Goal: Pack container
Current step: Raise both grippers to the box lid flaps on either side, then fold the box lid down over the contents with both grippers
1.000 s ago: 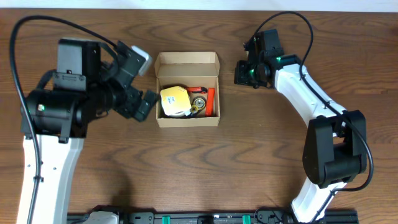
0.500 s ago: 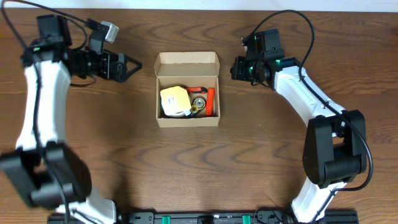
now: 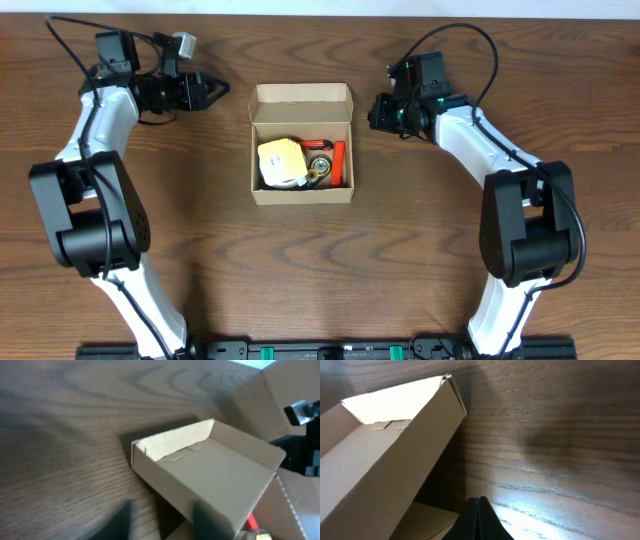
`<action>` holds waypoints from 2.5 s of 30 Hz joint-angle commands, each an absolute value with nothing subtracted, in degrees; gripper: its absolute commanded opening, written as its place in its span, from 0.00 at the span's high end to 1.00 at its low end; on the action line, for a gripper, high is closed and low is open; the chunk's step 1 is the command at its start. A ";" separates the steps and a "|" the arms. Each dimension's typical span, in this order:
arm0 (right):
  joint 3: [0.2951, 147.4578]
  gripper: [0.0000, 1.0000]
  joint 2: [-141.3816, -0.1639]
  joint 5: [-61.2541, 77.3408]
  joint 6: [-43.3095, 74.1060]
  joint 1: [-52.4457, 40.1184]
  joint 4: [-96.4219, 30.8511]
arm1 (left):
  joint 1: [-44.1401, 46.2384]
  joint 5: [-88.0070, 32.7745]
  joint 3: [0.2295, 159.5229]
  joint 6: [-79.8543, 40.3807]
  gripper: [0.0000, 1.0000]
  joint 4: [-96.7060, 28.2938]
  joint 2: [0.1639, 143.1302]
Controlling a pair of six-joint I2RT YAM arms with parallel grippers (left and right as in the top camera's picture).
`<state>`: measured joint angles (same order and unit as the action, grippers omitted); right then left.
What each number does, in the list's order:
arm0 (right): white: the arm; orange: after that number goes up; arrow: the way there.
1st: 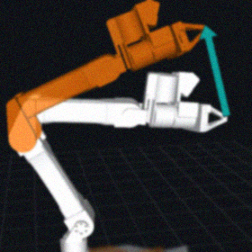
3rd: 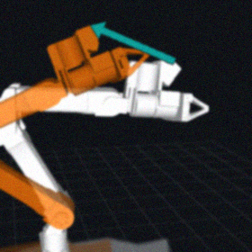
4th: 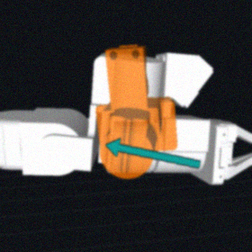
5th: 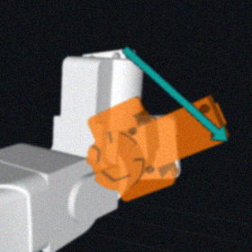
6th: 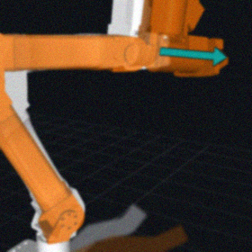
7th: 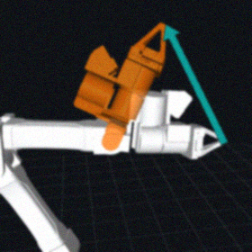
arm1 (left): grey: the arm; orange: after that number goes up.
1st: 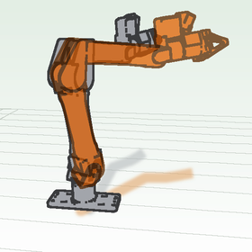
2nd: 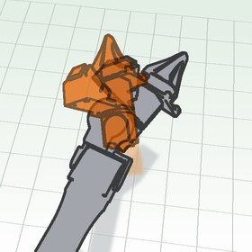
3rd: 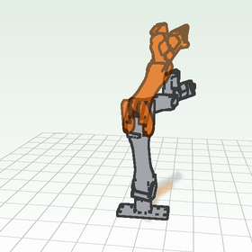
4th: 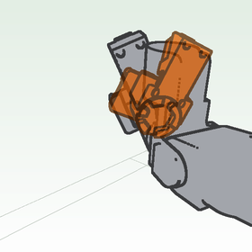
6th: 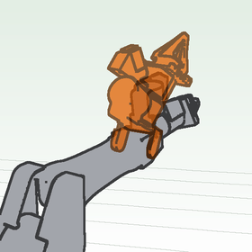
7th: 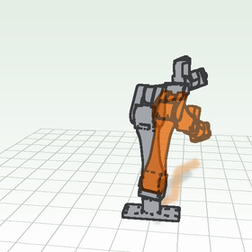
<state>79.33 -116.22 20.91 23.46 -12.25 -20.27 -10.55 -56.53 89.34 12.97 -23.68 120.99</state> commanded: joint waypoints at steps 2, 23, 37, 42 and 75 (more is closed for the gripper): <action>79.00 0.99 -119.20 24.05 26.33 -11.86 -17.93 | -10.04 -55.96 89.73 9.41 0.94 -23.18 123.68; 79.00 0.99 -123.35 30.44 36.45 -12.40 -7.27 | -4.40 -53.23 89.76 1.21 0.94 -19.46 130.21; 79.00 0.99 -125.75 36.51 40.32 -13.47 -0.38 | -2.68 -53.89 89.76 -0.27 0.94 -18.55 130.21; 79.00 0.99 -125.75 40.40 41.08 -13.30 2.76 | -2.72 -56.73 90.61 -0.43 0.94 -18.48 130.19; 79.40 0.99 -116.11 61.87 24.97 -9.76 11.22 | -2.96 -63.70 99.59 17.80 0.94 -40.23 114.98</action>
<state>79.02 -119.07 60.40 31.16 -9.21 13.34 -2.90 -65.54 98.74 10.76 -37.52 116.51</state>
